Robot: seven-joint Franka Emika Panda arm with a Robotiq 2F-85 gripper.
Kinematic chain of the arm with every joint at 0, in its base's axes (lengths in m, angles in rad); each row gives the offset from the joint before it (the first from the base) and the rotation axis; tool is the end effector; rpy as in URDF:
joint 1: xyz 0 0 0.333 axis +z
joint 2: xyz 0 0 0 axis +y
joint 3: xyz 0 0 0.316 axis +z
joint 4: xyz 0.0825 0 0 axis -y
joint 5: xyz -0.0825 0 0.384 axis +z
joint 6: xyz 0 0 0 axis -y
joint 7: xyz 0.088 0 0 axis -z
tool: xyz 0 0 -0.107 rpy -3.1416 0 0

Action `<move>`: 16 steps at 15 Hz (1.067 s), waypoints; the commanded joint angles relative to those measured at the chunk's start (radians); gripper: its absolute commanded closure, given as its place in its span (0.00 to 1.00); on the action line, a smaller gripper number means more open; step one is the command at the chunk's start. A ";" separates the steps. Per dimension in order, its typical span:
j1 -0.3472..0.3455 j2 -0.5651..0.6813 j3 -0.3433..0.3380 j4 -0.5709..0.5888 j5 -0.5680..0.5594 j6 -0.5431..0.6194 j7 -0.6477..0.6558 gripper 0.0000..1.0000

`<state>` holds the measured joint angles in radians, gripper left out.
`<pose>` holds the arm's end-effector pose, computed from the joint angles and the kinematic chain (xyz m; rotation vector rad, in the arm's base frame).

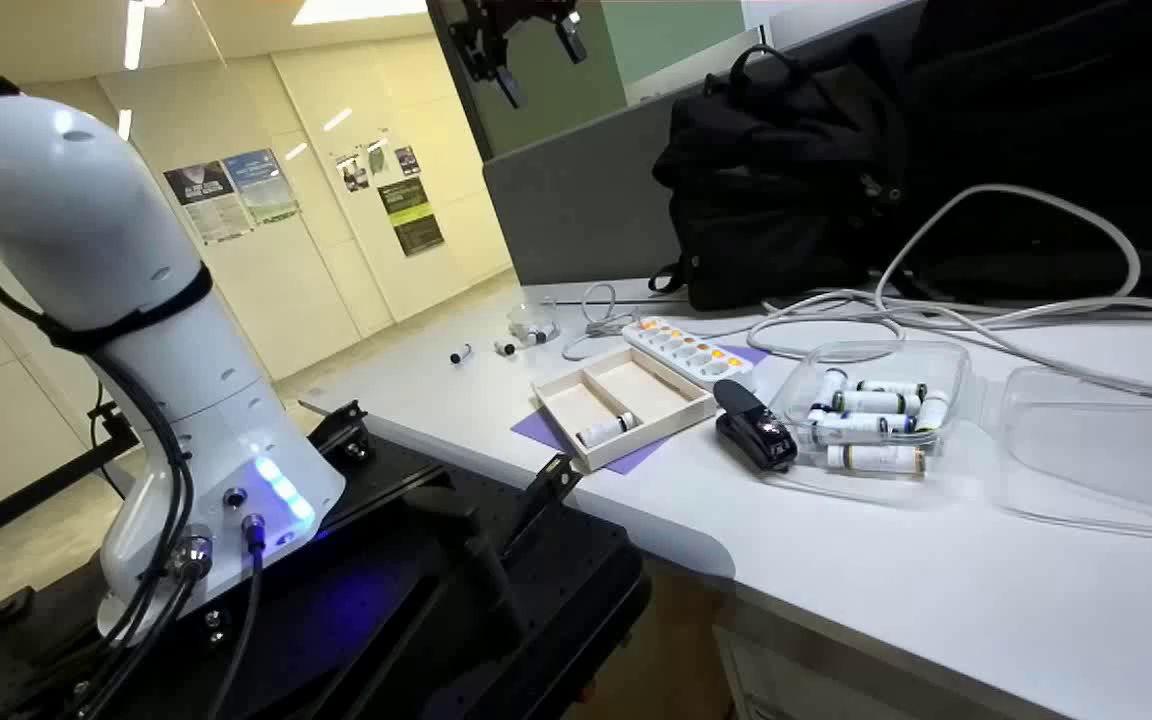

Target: Turn on the fourth switch from the right

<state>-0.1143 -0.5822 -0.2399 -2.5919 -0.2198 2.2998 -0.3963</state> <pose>0.3683 -0.1442 0.4699 2.9581 0.2752 0.3686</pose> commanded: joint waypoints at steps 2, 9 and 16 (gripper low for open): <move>-0.004 0.000 0.005 0.002 0.004 -0.003 -0.003 0.00; -0.004 0.000 0.005 0.002 0.004 -0.003 -0.003 0.00; -0.004 0.190 0.004 0.144 0.031 0.122 0.056 0.00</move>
<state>-0.1228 -0.5340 -0.2392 -2.5591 -0.2151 2.3707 -0.3807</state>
